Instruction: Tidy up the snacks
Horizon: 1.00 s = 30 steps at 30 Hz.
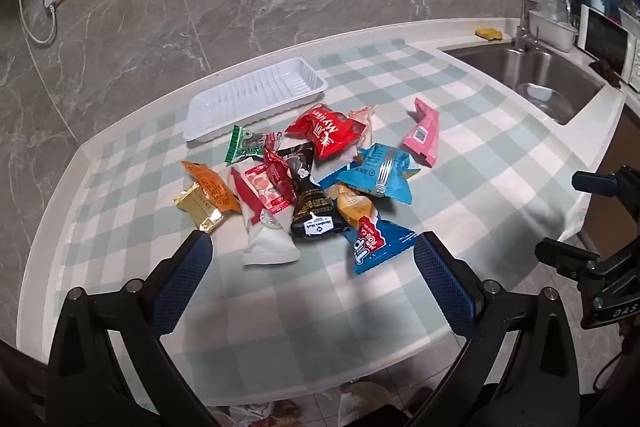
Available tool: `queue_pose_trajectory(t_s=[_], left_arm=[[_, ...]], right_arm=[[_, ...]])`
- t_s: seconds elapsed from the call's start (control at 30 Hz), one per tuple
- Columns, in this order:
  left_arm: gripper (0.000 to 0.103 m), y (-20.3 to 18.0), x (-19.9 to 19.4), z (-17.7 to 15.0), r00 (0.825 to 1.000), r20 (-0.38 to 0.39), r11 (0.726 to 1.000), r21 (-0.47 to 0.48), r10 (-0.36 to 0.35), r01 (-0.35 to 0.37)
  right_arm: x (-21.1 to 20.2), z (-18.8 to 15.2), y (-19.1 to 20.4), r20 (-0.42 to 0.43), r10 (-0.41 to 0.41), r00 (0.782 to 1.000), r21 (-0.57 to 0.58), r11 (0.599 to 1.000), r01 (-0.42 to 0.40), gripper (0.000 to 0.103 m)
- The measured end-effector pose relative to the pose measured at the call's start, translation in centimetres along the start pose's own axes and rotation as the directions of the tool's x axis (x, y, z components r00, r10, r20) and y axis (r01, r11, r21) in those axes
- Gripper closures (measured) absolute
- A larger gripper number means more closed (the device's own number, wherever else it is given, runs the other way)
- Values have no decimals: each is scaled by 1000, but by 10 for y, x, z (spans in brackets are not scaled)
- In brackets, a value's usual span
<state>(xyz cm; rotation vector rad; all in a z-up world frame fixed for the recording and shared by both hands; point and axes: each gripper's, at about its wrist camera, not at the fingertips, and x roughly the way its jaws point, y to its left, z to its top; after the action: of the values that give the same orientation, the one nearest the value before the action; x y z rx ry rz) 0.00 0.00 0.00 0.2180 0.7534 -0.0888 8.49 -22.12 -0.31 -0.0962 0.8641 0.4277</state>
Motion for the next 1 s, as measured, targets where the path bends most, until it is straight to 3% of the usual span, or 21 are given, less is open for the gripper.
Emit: queue_pose_trajectory(t_s=[0.13,0.17,1.0], left_arm=[[1,4,0,0,1000,1,1000,1,-20,20],[1,-3,2,-5,1000,4,1000,-1,20,-20],[1,-2,11,-2,999,-27,1000,-10,19,-19]], right_arm=[[0,1,1,2,-1,1000,6,1000,1,1],[0,1,2,4,-2,1000,7,1000,2,1],[3,2,2,3,16,1000,19,1000,-17,1]])
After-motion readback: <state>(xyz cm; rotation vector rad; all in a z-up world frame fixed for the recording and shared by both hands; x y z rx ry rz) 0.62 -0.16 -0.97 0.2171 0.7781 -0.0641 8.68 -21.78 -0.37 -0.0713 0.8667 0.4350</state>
